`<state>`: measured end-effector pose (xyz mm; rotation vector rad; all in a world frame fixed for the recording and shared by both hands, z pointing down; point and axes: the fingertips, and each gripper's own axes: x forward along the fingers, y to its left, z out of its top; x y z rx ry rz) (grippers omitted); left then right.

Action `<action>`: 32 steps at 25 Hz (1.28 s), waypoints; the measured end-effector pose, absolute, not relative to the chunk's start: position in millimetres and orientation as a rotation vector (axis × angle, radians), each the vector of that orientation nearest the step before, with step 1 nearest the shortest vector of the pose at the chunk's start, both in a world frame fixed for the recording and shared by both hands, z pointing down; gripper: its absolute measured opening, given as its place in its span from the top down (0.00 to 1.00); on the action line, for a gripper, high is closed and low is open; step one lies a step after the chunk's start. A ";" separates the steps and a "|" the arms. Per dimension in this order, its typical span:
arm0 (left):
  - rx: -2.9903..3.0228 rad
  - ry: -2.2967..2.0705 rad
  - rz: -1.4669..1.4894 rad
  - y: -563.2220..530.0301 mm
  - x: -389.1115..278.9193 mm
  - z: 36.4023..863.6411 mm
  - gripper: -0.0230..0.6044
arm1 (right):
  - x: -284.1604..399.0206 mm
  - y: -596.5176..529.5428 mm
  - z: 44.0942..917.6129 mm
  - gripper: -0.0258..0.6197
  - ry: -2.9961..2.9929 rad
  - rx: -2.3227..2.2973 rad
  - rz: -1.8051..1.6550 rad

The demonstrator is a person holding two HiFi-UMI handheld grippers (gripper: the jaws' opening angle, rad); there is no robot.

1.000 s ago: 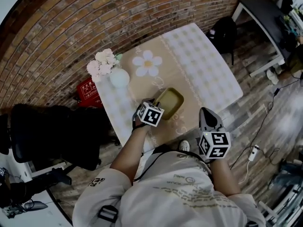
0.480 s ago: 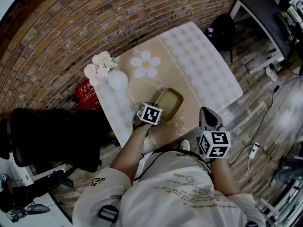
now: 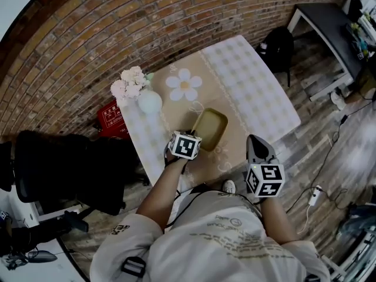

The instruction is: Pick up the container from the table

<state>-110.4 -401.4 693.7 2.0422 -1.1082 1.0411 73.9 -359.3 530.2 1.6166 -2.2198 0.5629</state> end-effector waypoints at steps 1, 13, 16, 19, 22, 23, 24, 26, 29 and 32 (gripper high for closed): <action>2.048 -1.131 1.032 -402.1 -112.0 689.1 0.95 | 74.0 -358.9 528.5 0.96 -2.228 1.616 0.560; 2.040 -1.315 0.922 -370.2 -113.2 604.8 0.95 | 62.9 -352.6 510.4 0.96 -2.360 1.557 0.511; 2.024 -1.313 0.861 -358.0 -109.2 588.6 0.95 | 59.6 -350.8 506.3 0.96 -2.386 1.541 0.500; 1.999 -1.304 0.795 -347.0 -105.2 576.1 0.95 | 56.8 -348.7 502.8 0.96 -2.409 1.535 0.489; 1.973 -1.313 0.779 -338.0 -105.2 568.2 0.95 | 53.0 -346.5 502.6 0.96 -2.430 1.518 0.492; 1.964 -1.316 0.778 -335.3 -105.4 566.7 0.95 | 51.9 -345.5 502.6 0.96 -2.435 1.511 0.493; 1.955 -1.319 0.775 -332.9 -105.7 565.4 0.95 | 51.0 -344.4 502.6 0.96 -2.440 1.505 0.494; 1.938 -1.325 0.760 -329.6 -106.6 562.8 0.95 | 49.5 -342.9 501.8 0.96 -2.451 1.496 0.492; 1.909 -1.344 0.726 -328.5 -109.8 558.2 0.95 | 47.3 -342.8 498.9 0.96 -2.468 1.480 0.481; 1.878 -1.359 0.690 -328.3 -113.4 555.1 0.95 | 45.6 -342.7 498.4 0.96 -2.474 1.461 0.480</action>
